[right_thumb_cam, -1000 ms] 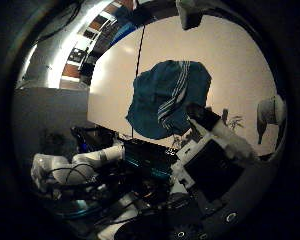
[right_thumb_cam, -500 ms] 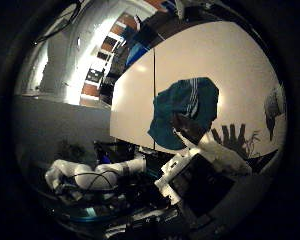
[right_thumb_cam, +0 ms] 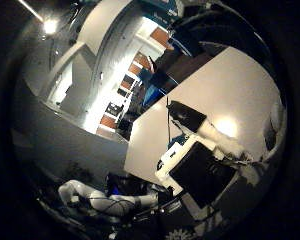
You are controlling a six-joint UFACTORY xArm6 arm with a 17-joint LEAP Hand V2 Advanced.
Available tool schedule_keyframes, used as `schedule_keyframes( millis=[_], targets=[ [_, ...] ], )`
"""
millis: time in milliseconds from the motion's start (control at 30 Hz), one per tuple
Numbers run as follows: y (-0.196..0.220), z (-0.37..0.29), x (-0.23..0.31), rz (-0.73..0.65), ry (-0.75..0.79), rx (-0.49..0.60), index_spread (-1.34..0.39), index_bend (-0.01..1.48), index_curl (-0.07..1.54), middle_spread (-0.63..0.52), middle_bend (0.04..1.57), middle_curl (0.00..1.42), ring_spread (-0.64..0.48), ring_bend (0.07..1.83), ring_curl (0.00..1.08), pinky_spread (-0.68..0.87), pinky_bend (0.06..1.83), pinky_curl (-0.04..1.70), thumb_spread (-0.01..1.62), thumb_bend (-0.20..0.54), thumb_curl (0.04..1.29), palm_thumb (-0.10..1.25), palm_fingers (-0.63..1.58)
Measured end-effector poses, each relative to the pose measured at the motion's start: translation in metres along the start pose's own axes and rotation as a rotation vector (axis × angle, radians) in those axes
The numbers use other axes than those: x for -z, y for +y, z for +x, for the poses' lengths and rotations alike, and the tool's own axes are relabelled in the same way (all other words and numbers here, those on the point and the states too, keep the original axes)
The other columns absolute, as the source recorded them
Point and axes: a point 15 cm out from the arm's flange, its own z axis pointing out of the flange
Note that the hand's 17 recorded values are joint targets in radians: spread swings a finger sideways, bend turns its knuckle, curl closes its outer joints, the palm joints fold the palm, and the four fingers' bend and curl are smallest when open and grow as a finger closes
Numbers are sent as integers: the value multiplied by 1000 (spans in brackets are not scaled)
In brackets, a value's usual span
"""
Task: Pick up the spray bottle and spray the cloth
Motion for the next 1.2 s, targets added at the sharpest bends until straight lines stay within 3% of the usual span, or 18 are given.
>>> schedule_keyframes(
  millis=[500,967,1200],
  targets=[
    [-33,79,59,268,-31,-226,-355,173,397,-79,194,354,115,213,200,356,562,-8,975,-25,439,765,480],
    [6,170,60,367,-77,-360,-214,158,308,67,212,365,199,315,246,383,712,-3,1008,-25,442,744,242],
    [20,180,54,353,-129,-394,-195,166,305,95,218,364,208,337,257,385,737,-2,1021,-25,438,722,217]
  ],
)
